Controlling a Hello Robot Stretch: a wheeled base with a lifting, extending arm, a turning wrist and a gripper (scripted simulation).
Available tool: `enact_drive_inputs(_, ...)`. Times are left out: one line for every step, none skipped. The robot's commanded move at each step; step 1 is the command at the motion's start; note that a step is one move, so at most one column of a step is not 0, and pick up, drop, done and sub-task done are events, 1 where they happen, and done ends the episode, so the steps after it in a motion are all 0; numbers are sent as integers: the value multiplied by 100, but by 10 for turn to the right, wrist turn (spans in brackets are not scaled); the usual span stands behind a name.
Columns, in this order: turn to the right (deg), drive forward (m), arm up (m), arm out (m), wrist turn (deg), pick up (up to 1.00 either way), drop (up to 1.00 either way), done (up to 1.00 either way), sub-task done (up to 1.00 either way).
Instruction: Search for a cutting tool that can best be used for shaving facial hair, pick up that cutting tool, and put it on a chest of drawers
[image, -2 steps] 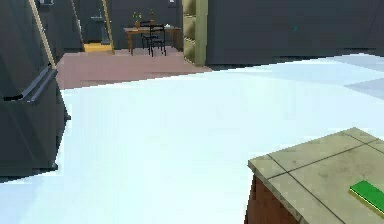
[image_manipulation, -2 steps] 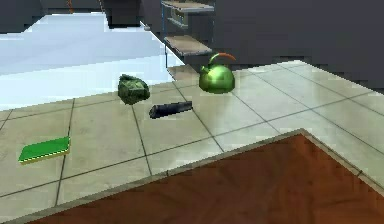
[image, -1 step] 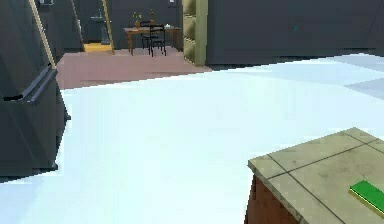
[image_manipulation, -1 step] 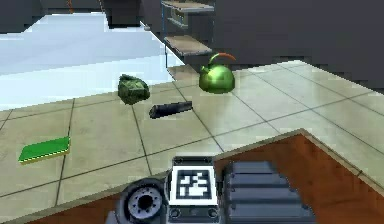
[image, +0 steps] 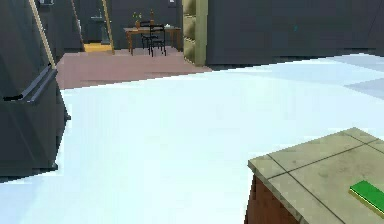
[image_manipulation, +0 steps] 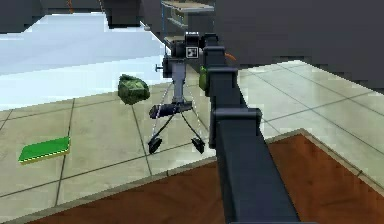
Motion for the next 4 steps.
enact_drive_inputs(0,0,0,0,450,0,0,0,0)
enact_drive_inputs(0,0,0,0,450,0,0,0,0)
enact_drive_inputs(0,0,0,0,450,0,0,0,0)
enact_drive_inputs(0,0,0,0,30,0,0,0,0)
